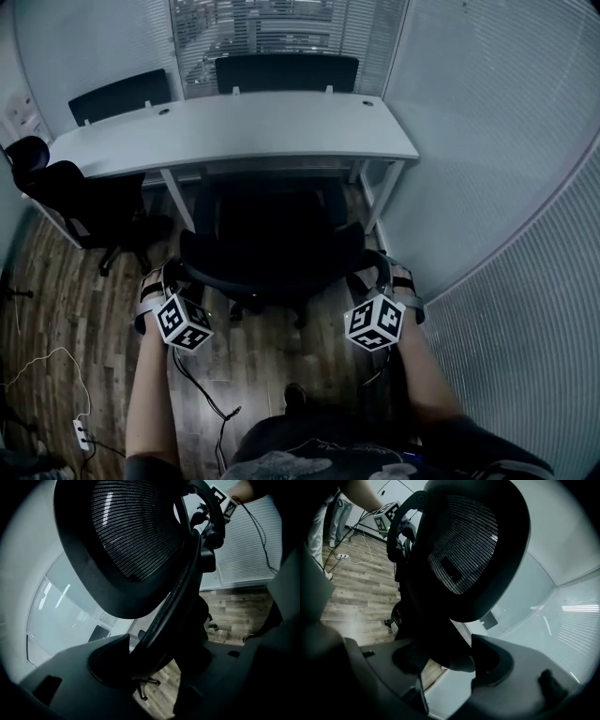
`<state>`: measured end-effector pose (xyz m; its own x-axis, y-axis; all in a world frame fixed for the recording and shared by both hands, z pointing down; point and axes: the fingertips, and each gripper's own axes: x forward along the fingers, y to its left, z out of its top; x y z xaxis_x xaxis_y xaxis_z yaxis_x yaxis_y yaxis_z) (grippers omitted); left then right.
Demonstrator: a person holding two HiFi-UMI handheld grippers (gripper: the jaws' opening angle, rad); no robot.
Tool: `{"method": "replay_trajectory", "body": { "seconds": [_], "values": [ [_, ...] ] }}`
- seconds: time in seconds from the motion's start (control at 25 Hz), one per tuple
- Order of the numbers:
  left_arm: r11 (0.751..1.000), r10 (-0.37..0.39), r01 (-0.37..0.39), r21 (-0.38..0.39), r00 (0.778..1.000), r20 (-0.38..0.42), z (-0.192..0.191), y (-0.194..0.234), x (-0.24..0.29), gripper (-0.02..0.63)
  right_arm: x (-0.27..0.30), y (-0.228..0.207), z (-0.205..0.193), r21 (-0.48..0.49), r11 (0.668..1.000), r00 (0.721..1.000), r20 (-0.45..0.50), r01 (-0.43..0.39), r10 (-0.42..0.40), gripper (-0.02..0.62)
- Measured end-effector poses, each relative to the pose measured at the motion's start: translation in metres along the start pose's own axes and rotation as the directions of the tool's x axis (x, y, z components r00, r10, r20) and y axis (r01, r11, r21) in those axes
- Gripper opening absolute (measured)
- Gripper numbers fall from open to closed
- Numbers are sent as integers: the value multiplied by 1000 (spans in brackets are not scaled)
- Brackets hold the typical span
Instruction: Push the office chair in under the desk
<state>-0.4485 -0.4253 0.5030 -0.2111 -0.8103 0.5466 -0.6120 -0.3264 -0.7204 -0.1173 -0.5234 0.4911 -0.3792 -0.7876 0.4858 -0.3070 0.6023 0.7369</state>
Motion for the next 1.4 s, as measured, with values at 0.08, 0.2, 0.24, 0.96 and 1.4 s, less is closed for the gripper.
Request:
{"method": "replay_trajectory", "body": {
  "seconds": [0.08, 0.2, 0.24, 0.96, 1.4],
  "values": [
    [1000, 0, 0, -1, 1000, 4, 4, 6, 13, 281, 14, -8, 1, 2, 1000, 1000, 6, 1, -1, 273],
    [1000, 6, -6, -3, 1000, 18, 11, 16, 30, 281, 35, -20, 2, -4, 1000, 1000, 6, 3, -3, 273],
    [1000, 10, -10, -5, 1000, 21, 15, 20, 36, 281, 43, -24, 3, -7, 1000, 1000, 2, 3, -3, 273],
    [999, 44, -44, 5, 996, 82, 49, 93, 169, 281, 187, -97, 20, -2, 1000, 998, -53, 18, -18, 273],
    [999, 25, -28, 22, 995, 98, 63, 148, 257, 281, 275, -137, 42, 14, 999, 995, -96, 33, -32, 274]
  ]
}}
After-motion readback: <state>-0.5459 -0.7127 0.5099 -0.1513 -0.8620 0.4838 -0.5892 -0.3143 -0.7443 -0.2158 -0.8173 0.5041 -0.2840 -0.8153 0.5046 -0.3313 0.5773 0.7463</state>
